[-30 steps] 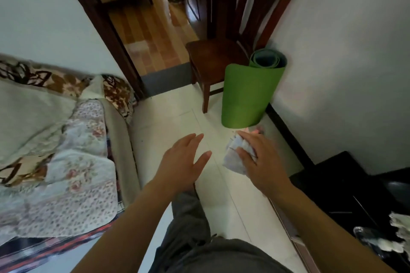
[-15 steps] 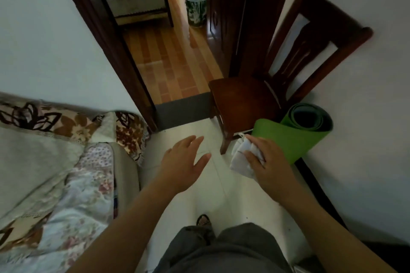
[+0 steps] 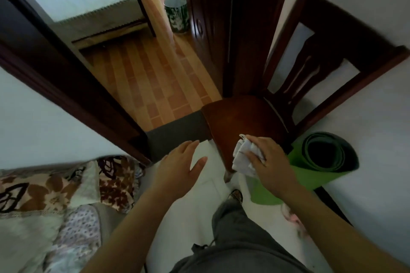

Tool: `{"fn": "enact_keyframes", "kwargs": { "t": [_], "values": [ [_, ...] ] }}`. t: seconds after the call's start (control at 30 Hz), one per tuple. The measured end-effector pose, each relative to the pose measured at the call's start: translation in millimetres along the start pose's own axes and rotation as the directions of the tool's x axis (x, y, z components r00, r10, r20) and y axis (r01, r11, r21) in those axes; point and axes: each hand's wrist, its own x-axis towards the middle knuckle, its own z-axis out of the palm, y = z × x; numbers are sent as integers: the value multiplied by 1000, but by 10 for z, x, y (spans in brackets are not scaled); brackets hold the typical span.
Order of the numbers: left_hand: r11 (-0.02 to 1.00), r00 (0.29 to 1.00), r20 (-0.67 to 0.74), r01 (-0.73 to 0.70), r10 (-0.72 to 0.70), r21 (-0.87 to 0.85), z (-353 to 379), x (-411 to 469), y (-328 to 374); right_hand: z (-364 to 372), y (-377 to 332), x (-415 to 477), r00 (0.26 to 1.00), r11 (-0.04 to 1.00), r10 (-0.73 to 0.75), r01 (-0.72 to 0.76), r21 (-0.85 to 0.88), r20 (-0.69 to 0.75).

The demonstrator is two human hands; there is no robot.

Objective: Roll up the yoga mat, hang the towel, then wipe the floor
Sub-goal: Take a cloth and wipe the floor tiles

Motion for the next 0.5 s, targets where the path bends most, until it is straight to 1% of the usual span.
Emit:
{"fn": "enact_keyframes", "kwargs": {
  "t": [0.13,0.23,0.33,0.5],
  "values": [
    [996,996,47,-76,74,45,-201,854,205,-174,207,709,998,998,59,-60,-19,-30],
    [992,993,69,-98,92,74,-362,1396,322,-317,346,1151,996,997,73,-75,-37,-43],
    [991,991,74,-119,114,64,-435,1791,394,-437,493,1498,994,991,107,-109,-75,-39],
    [981,972,160,-182,170,61,-468,2323,509,-520,678,1867,972,977,201,-208,-54,-119]
  ]
}}
